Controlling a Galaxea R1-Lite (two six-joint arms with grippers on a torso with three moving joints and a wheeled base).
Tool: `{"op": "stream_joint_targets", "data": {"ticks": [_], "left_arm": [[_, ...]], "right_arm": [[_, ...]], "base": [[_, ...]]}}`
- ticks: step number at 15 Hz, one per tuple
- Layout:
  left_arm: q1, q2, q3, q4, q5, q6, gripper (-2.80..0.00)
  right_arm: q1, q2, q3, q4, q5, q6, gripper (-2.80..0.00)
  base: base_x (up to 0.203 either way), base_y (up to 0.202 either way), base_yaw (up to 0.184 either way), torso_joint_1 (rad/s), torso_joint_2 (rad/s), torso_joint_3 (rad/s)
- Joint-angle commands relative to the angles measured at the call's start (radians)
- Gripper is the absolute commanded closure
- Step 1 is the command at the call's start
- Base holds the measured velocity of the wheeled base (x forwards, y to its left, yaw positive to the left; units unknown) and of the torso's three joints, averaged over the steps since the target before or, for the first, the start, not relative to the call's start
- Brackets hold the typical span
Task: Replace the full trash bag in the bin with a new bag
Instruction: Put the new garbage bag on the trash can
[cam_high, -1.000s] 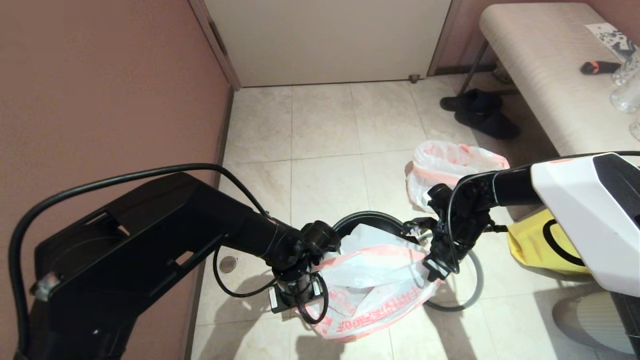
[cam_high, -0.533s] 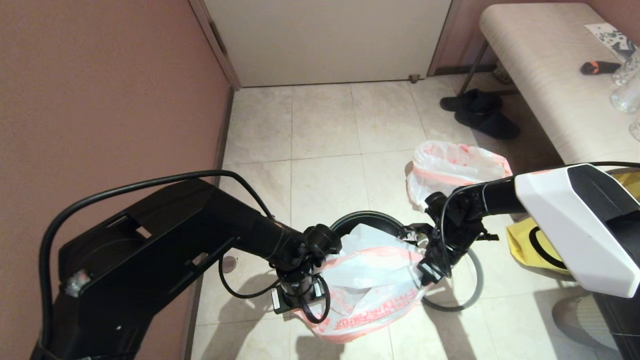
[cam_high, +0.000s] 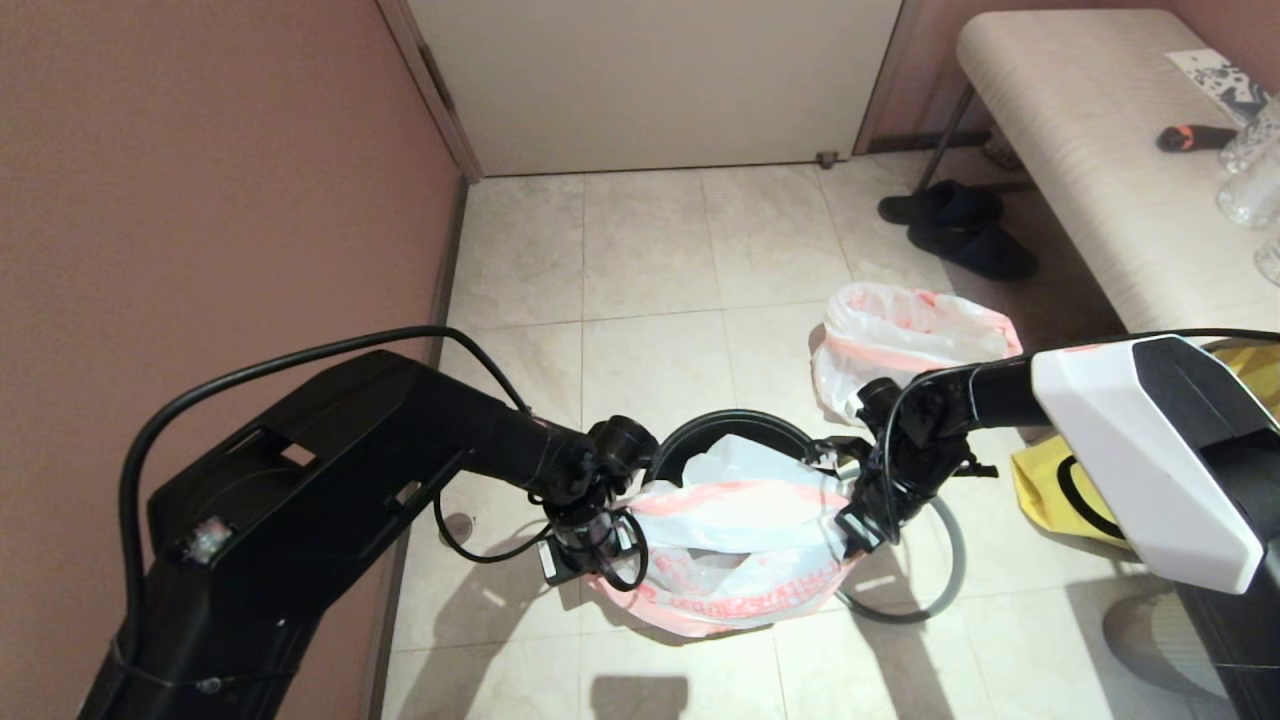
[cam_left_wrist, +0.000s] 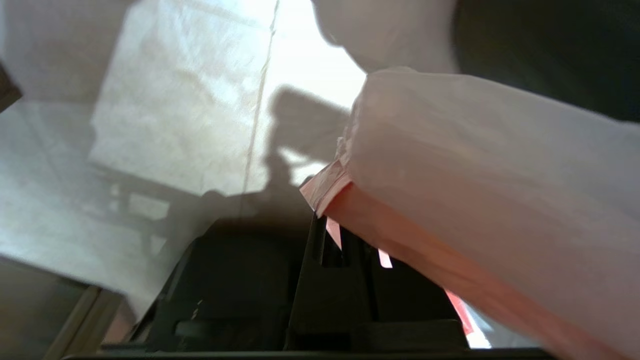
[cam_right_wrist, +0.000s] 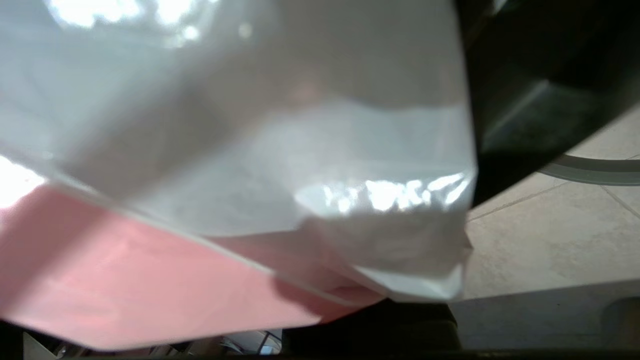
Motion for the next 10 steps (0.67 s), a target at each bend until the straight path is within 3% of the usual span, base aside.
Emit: {"op": "stream_joint_targets", "data": {"ticks": [1, 10], "left_arm": [[0.009, 0.005, -0.030, 0.003, 0.002, -0.005, 0.00], [0.047, 0.029, -0.053, -0.077, 0.004, -0.007, 0.00]], "right_arm": [[-0.010, -0.002, -0.002, 0.002, -0.002, -0.001, 0.00], [-0.039, -0.069, 0.011, -0.088, -0.010, 0.028, 0.00]], "base": [[0.000, 0.000, 0.000, 0.000, 0.00, 0.000], [0.000, 0.000, 0.000, 0.000, 0.00, 0.000]]}}
